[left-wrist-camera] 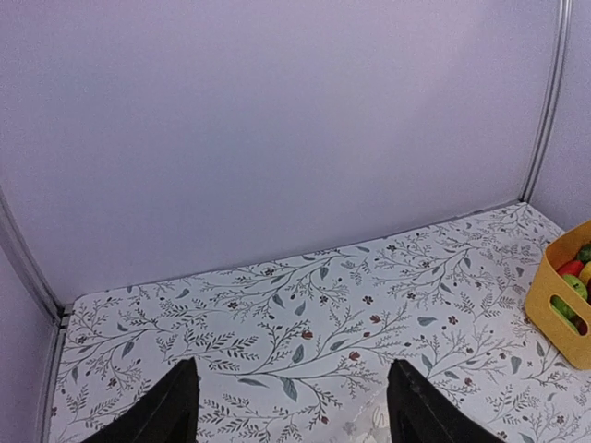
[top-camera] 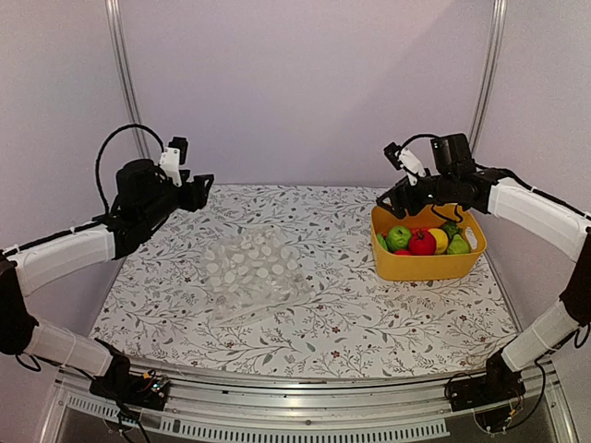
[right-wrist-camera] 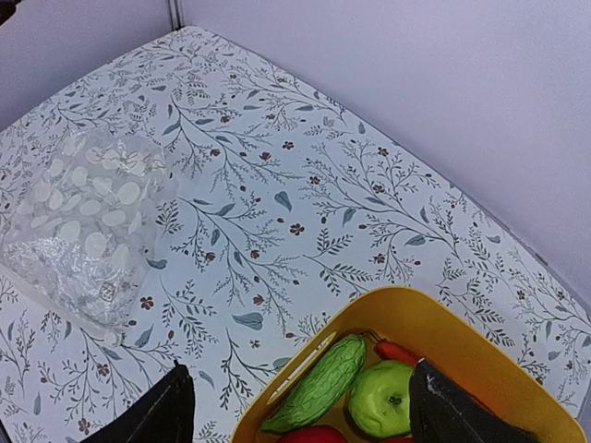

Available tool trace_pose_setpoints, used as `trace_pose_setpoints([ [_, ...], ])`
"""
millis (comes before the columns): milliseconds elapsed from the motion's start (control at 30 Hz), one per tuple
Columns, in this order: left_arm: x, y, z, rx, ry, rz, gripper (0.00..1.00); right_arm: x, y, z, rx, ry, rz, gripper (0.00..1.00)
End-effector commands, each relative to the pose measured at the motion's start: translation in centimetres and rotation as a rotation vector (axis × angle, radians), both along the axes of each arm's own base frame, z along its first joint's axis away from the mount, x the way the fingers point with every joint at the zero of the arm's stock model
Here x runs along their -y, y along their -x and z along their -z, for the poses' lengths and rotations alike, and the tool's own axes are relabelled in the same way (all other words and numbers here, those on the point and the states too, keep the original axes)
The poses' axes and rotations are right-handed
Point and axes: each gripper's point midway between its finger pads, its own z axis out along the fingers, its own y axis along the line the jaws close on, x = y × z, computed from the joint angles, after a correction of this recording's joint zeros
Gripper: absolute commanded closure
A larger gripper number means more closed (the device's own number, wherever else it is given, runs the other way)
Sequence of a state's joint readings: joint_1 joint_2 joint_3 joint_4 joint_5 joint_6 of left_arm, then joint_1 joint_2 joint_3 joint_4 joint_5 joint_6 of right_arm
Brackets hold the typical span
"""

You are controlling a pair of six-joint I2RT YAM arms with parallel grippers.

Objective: Place the food in the zip-top bag and seal the zipper
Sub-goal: Adjust the bin at the corner of the board.

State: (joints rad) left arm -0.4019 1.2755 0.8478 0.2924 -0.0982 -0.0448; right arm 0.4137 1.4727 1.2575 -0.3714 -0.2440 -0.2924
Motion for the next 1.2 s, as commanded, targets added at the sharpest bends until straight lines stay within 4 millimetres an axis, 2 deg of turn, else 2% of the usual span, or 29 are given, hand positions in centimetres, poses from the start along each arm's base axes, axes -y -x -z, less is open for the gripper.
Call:
trace_pose_setpoints([
  [0, 1.2, 0.2, 0.5, -0.02, -0.015, 0.035, 0.31, -1.2, -1.2, 2.7, -0.082, 0.06, 0.048, 0.22],
  [167, 2.2, 0.3, 0.9, -0.039, -0.028, 0.055, 0.31, -3.0, -3.0, 6.9, -0.217, 0.083, 0.087, 0.23],
  [367, 2.6, 0.5, 0.5, -0.036, -0.026, 0.066, 0.31, -2.7, -4.9, 10.6, -0.302, 0.126, 0.205, 0.24],
  [633, 2.6, 0.8, -0.1, -0.025, -0.017, 0.072, 0.31, -2.6, -5.4, 13.4, -0.37, 0.155, 0.248, 0.3],
  [900, 2.9, 0.9, -0.2, -0.028, -0.007, 0.087, 0.32, -3.1, -4.4, 14.2, -0.406, 0.158, 0.195, 0.56],
  [1033, 3.0, 0.9, -0.3, -0.028, -0.004, 0.095, 0.32, -3.4, -2.8, 13.9, -0.412, 0.15, 0.124, 0.75],
  [1167, 3.3, 1.0, -0.3, -0.031, 0.004, 0.11, 0.33, -2.9, -0.6, 13.2, -0.397, 0.166, 0.059, 0.91],
])
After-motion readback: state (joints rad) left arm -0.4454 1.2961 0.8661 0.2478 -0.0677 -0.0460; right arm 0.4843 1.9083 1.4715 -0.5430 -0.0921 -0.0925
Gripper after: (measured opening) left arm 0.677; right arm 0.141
